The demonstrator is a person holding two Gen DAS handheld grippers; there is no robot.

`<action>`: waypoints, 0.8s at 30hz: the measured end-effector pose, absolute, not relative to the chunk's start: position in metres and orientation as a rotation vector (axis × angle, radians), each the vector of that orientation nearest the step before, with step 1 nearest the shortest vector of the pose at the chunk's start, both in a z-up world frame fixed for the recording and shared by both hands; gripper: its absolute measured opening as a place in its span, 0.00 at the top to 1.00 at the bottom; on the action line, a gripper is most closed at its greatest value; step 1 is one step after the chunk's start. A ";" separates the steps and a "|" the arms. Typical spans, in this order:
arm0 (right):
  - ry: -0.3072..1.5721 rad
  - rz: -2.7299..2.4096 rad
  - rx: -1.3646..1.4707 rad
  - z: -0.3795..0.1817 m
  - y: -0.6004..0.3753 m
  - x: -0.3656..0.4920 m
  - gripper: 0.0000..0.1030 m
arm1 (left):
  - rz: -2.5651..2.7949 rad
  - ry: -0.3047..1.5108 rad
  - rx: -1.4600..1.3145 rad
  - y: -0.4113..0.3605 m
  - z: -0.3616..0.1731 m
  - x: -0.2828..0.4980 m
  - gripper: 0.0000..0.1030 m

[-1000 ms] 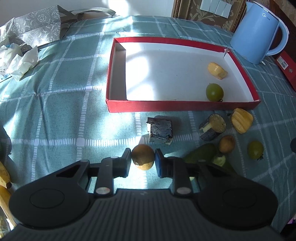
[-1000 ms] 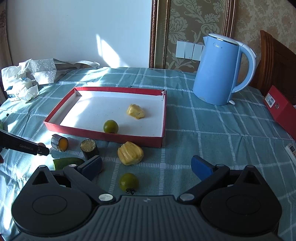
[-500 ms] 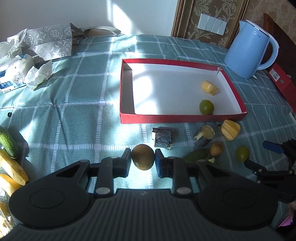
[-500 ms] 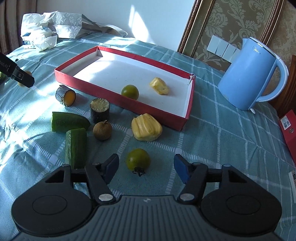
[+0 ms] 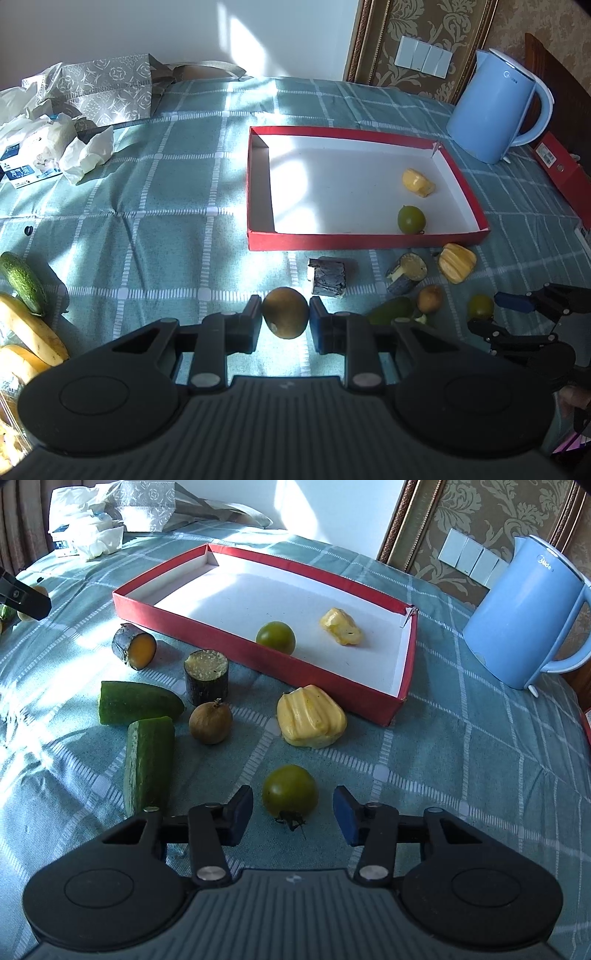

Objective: Organize fruits
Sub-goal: 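Lift the brown fruit with the left gripper while the right gripper grasps the dark green tomato, then place the brown fruit in the tray and open the left gripper while the right gripper lifts the tomato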

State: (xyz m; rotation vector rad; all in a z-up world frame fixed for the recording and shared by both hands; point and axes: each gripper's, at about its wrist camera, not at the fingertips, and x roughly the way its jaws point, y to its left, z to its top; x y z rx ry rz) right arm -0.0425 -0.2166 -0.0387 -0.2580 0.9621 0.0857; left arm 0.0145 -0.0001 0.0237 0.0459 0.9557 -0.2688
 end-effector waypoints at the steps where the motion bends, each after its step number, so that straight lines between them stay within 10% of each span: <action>1: 0.965 0.082 -0.256 -0.039 -0.217 -0.042 0.57 | -0.269 0.954 0.045 0.000 0.025 0.014 0.77; 24: 0.937 0.069 -0.206 -0.027 -0.224 -0.051 0.69 | -0.302 0.921 0.057 -0.007 0.040 0.020 0.77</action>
